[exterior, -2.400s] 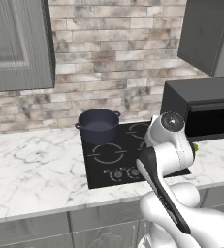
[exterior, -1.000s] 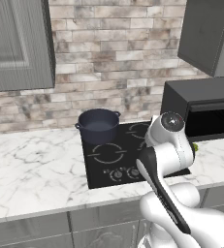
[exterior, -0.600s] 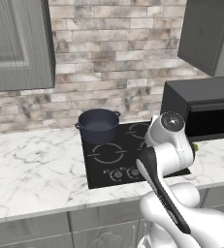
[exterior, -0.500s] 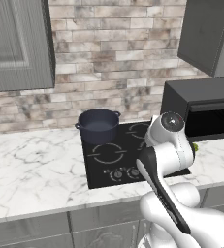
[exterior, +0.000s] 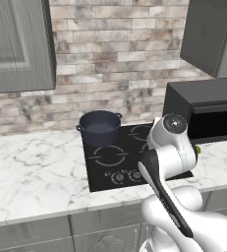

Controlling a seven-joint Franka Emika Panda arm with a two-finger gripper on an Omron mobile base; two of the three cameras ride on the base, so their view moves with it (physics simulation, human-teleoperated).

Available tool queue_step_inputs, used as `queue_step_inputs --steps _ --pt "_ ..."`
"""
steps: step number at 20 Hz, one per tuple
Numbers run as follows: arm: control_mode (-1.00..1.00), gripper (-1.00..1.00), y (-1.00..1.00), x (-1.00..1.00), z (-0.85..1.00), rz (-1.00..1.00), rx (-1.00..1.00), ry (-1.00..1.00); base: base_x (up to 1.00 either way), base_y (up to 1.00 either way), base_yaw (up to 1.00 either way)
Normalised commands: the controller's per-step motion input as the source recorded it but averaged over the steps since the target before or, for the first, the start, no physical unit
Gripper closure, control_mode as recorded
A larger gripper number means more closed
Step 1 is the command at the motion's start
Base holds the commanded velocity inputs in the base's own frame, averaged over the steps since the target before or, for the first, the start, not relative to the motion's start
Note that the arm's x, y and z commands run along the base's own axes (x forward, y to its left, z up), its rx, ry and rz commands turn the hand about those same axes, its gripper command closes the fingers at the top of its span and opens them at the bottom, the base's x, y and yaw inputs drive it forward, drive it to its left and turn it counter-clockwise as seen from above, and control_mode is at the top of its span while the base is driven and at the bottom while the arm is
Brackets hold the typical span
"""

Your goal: Turn on the burner for the pot on the stove. Wait thirty seconds for the pot to heat up. Then add the broccoli to the pot.

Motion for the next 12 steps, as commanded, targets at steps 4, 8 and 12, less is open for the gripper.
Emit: queue_step_inputs --steps 4,8,12 --pt "-1.0 -1.0 0.0 0.0 0.0 0.0 0.0 0.0 0.0 0.0 0.0" --pt "-1.0 -1.0 0.0 0.0 0.0 0.0 0.0 0.0 0.0 0.0 0.0" --pt "-1.0 -1.0 0.0 0.0 0.0 0.0 0.0 0.0 0.0 0.0 0.0"
